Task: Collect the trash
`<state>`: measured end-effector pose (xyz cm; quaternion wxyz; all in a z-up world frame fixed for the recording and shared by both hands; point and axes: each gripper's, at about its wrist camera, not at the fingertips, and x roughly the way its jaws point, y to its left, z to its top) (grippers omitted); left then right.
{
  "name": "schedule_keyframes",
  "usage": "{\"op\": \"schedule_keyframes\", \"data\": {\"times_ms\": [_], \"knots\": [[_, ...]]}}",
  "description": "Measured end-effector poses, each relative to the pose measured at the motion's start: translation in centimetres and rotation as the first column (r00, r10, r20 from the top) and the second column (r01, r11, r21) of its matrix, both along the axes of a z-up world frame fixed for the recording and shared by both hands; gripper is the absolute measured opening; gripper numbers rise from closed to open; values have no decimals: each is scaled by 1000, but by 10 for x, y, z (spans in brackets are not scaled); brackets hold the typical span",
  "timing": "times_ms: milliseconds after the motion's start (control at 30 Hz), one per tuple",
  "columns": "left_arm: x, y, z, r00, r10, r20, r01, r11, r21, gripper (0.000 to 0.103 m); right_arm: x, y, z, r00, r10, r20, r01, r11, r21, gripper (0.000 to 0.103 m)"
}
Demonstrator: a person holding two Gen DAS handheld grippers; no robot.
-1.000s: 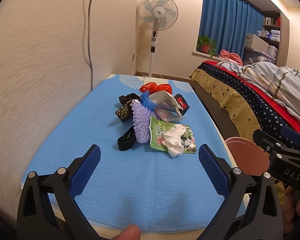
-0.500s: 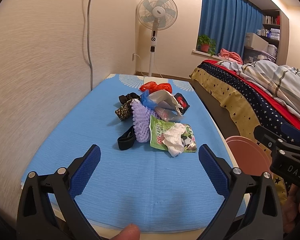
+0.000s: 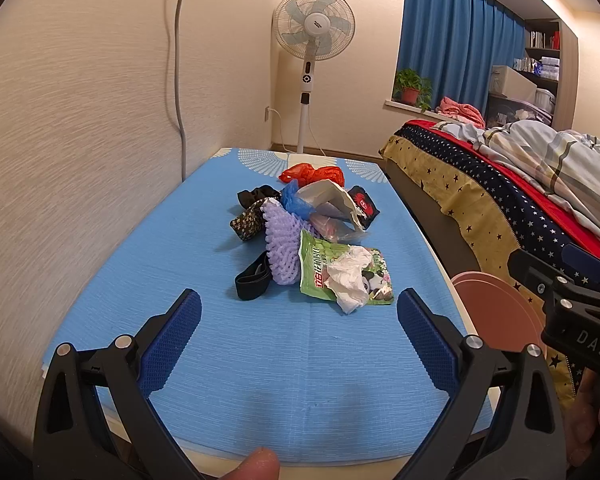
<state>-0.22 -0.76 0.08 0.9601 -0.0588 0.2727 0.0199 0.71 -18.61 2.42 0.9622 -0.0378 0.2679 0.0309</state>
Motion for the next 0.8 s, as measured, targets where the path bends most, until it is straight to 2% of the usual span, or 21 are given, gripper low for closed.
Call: {"op": "schedule_keyframes", "data": {"times_ms": [567, 733, 800], "knots": [[0, 0, -2, 1000, 1, 0, -1, 1000, -1, 95, 0, 1, 0, 1000, 1, -2, -1, 1000, -2, 87], [0, 0, -3, 1000, 2, -1, -2, 1000, -6, 95, 1, 4, 1, 1000, 3, -5, -3, 1000, 7, 83], [-1, 1, -3, 1000, 3, -1, -3, 1000, -11, 95, 0, 5, 0, 1000, 8, -7, -8, 1000, 17, 77]]}}
